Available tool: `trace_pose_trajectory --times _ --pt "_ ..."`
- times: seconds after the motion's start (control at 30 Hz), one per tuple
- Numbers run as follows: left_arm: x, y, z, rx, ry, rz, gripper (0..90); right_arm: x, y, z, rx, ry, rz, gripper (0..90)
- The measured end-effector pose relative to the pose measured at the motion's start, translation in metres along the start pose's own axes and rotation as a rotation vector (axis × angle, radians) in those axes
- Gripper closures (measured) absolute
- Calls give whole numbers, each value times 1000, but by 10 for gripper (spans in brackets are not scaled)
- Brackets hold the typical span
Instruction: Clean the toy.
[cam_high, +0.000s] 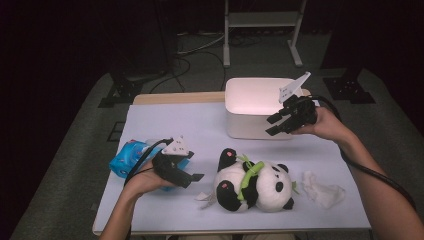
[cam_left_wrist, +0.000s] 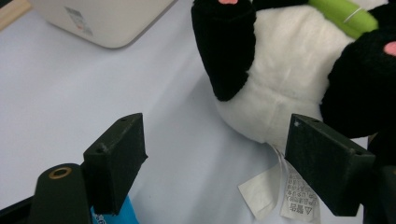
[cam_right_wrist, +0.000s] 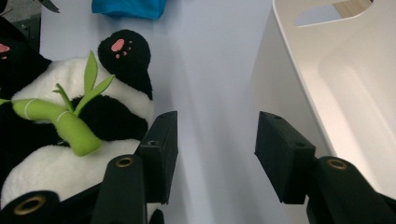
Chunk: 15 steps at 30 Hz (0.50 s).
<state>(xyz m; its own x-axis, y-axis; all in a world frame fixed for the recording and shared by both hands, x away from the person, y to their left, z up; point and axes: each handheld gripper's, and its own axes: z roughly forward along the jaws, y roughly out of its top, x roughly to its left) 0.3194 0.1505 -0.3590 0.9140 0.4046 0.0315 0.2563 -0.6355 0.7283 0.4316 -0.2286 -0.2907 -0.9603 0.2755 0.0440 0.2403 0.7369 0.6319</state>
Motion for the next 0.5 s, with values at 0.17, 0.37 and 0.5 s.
trace_pose_trajectory --times 0.17,0.37,0.5 --pt "0 -1 -1 -1 -8 -7 192 -9 5 2 13 -5 -5 488" --pt "0 -2 0 2 -13 -15 190 -16 13 3 21 -17 -22 496" --pt "0 -3 1 0 -12 -20 188 -23 17 6 43 -24 -30 501"
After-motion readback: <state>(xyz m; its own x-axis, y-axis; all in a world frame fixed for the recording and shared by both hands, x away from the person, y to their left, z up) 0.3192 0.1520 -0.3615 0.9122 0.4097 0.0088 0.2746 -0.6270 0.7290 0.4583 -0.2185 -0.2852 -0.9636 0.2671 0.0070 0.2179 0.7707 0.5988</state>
